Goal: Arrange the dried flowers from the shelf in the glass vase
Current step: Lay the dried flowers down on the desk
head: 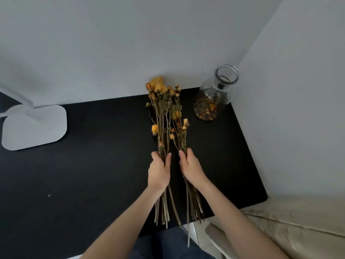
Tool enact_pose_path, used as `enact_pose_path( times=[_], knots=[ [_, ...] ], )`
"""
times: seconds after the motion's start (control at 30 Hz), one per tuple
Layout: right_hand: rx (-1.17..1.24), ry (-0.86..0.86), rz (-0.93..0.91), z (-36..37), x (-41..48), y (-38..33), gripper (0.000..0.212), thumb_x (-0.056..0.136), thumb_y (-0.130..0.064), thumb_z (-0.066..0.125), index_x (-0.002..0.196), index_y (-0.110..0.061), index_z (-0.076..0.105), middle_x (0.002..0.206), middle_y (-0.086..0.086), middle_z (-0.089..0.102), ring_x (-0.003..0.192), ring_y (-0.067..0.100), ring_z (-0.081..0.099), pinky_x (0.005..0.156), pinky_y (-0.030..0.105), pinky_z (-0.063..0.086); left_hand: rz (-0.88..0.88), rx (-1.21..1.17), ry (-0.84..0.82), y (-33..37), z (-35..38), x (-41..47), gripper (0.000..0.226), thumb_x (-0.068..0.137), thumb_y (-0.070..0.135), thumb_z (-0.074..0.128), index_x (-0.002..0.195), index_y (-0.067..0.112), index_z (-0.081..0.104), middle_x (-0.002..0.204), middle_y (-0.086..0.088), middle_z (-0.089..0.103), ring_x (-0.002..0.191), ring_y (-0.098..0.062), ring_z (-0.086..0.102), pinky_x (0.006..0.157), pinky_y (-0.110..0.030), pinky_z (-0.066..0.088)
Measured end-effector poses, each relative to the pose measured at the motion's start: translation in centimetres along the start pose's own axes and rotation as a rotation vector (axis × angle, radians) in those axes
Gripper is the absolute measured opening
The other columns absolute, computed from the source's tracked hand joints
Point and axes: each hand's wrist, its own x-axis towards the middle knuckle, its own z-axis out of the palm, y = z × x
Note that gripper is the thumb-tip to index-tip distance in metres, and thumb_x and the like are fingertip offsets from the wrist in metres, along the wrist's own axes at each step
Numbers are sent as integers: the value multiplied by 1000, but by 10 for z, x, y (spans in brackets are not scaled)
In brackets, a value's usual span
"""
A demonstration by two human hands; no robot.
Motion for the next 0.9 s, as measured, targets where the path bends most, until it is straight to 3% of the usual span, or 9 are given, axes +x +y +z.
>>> enact_pose_path(
  times=[0.13, 0.23, 0.3, 0.4, 0.5, 0.63, 0.9],
  knots=[
    [-159, 4, -47, 2, 10, 3, 15, 98, -34, 37, 96, -23, 47, 71, -4, 58, 59, 7, 57, 57, 24, 49, 77, 240, -21, -5, -1, 10, 27, 94, 38, 45, 102, 12, 42, 95, -6, 62, 79, -19, 64, 69, -42, 56],
    [-271, 39, -100, 3, 15, 3, 16, 98, -33, 40, 95, -20, 47, 76, -2, 60, 63, 10, 60, 56, 24, 49, 171, 531, 15, -9, -4, 16, 51, 91, 55, 39, 113, 10, 47, 108, -4, 56, 100, -21, 57, 79, -36, 52],
    [-379, 68, -147, 1, 17, 3, 18, 97, -35, 42, 93, -19, 50, 80, -2, 60, 68, 9, 60, 58, 24, 48, 229, 609, 25, -13, -9, 21, 60, 88, 62, 33, 115, 11, 49, 110, -4, 54, 103, -20, 54, 80, -33, 50],
    [-530, 119, -219, -4, 20, 2, 23, 95, -41, 42, 91, -20, 53, 83, -5, 57, 72, 5, 58, 61, 21, 47, 293, 586, -6, -22, -23, 27, 62, 86, 66, 24, 111, 16, 50, 107, -1, 52, 98, -18, 54, 74, -30, 48],
    [-596, 145, -243, -7, 21, 1, 30, 94, -46, 39, 94, -20, 54, 87, -5, 57, 76, 6, 58, 69, 30, 53, 397, 563, -9, -30, -33, 30, 60, 85, 65, 19, 106, 19, 52, 100, 3, 51, 87, -13, 55, 71, -30, 51],
    [-653, 177, -280, -10, 22, 3, 35, 93, -51, 35, 96, -20, 52, 83, -5, 58, 73, 9, 59, 68, 34, 54, 584, 495, 40, -43, -37, 32, 49, 87, 58, 21, 102, 22, 50, 97, 9, 49, 79, -6, 54, 67, -24, 48],
    [-715, 278, -387, -34, 19, 3, 36, 92, -56, 31, 102, -28, 51, 79, -7, 61, 70, 5, 60, 58, 26, 46, 824, 222, 157, -55, -46, 53, 18, 90, 38, 37, 103, 28, 46, 94, 13, 49, 90, 5, 47, 72, 0, 36]
  ],
)
